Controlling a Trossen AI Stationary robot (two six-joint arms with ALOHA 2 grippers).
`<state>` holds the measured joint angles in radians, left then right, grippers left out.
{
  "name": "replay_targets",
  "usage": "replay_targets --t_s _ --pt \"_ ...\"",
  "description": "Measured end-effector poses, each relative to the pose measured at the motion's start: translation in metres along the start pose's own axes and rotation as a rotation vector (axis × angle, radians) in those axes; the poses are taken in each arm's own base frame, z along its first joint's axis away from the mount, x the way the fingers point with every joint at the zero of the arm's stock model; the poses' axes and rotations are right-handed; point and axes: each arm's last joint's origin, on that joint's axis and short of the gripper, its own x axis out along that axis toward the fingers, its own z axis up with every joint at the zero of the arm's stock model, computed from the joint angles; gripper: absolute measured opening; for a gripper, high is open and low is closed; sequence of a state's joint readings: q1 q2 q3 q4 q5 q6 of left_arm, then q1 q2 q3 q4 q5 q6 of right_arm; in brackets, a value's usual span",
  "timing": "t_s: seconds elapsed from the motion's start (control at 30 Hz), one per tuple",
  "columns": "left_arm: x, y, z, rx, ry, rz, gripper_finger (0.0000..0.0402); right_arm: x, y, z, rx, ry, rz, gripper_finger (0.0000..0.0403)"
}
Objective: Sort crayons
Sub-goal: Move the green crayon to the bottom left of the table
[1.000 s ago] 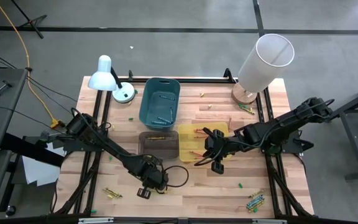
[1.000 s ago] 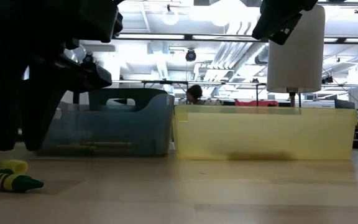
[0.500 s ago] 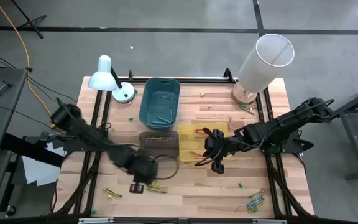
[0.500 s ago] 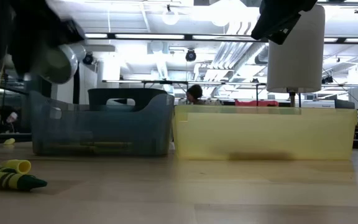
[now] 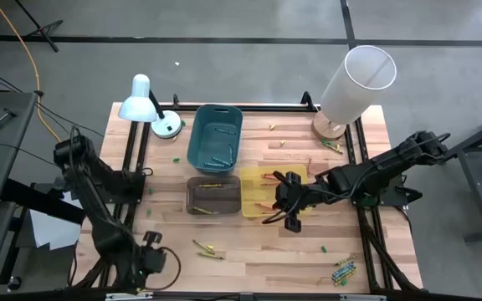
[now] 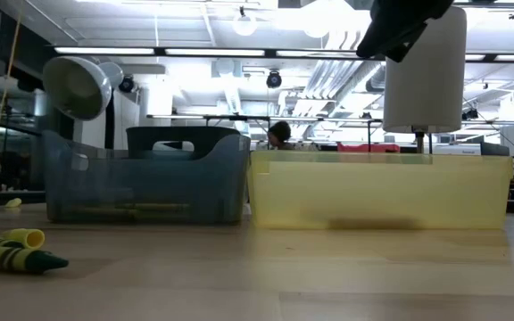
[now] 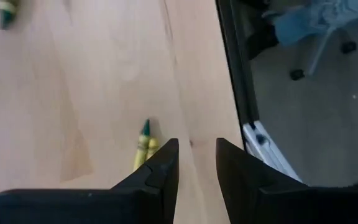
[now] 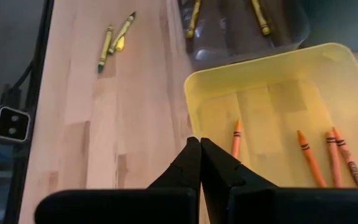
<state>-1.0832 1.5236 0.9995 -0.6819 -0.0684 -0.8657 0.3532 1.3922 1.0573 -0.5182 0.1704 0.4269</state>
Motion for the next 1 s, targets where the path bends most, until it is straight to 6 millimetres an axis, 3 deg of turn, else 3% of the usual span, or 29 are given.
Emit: replay_targets --t_s 0.27,0.43,0.87,1.0 --pt "0.048 0.008 0.008 -0.187 0.115 0.080 0.0092 0.001 -0.005 0.003 0.025 -0.008 -0.016 0.0000" --pt "0.064 0.013 0.009 -0.218 0.152 0.127 0.0092 0.001 -0.009 0.004 0.035 -0.010 -0.024 0.0000" --pt "0.070 0.018 0.007 -0.210 0.162 0.206 0.0092 0.002 -0.010 0.004 0.039 -0.005 -0.023 0.0000" --pt "0.053 0.021 0.013 -0.251 0.161 0.208 0.0092 0.002 -0.010 0.004 0.038 -0.004 -0.023 0.0000"
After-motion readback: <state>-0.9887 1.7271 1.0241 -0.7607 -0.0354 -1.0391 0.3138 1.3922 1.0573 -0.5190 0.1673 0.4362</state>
